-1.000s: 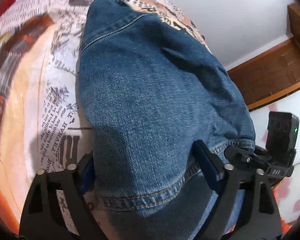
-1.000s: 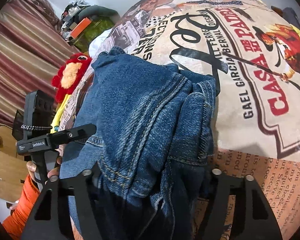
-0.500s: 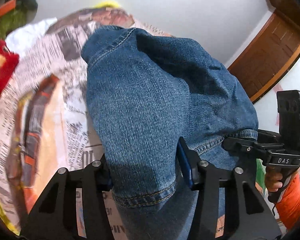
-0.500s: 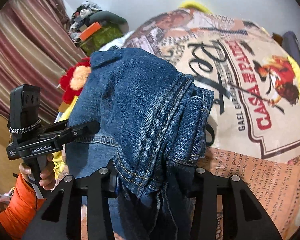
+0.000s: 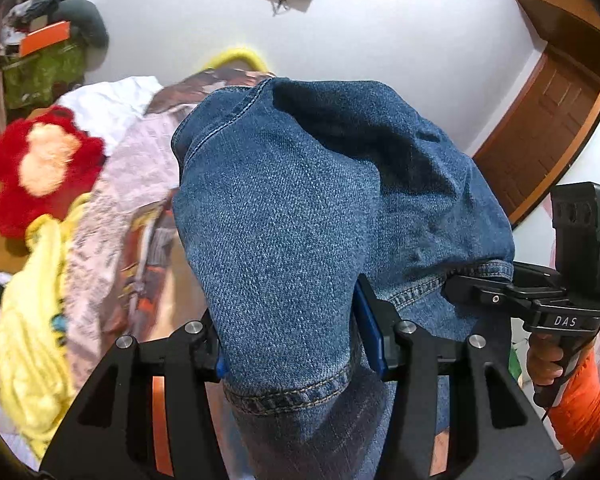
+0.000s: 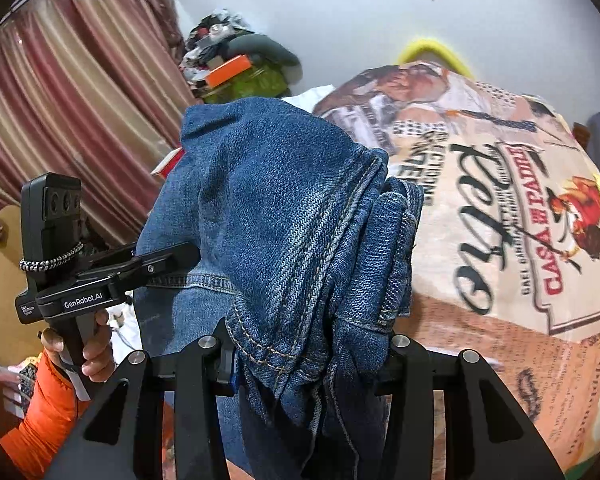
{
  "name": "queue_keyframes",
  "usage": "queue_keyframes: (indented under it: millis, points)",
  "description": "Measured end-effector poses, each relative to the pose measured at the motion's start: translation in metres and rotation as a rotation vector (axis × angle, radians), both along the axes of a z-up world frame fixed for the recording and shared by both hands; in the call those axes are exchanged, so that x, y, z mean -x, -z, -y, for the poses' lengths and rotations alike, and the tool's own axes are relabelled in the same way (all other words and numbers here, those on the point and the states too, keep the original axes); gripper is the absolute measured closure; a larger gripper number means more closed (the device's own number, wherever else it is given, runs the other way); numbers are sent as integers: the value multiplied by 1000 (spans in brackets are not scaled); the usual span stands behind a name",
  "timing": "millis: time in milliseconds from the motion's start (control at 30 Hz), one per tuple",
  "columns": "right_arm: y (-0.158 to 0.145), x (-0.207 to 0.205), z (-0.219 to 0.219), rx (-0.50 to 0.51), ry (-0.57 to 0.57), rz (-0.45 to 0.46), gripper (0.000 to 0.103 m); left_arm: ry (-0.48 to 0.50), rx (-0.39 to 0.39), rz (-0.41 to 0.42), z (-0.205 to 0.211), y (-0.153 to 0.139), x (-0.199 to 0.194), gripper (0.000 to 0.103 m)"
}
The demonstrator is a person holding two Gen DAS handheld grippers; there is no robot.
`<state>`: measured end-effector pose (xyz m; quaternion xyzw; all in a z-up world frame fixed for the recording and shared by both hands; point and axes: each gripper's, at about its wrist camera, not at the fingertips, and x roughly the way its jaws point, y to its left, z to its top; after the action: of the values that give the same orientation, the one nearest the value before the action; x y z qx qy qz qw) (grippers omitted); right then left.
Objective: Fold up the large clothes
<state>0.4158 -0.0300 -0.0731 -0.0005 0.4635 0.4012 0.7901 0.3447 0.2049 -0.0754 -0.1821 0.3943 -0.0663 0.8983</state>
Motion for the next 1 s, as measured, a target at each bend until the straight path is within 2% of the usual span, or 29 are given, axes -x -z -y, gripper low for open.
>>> queue_keyframes:
  millis: [233, 400, 633, 867, 1000]
  points:
    - [16, 31, -50, 15, -55, -52, 62, -72, 13, -51, -40, 19, 33, 52]
    - [51, 39, -81, 43, -82, -135, 62, -117, 39, -132, -66, 57, 55, 52]
    - [111, 38, -107, 116, -107, -237, 62, -138, 81, -247, -78, 116, 63, 52]
    - [142, 23, -117, 158, -115, -236, 57, -174, 139, -291, -87, 162, 55, 46]
    - [155, 18, -120, 174, -114, -224, 49, -178, 109, -287, -82, 171, 57, 39]
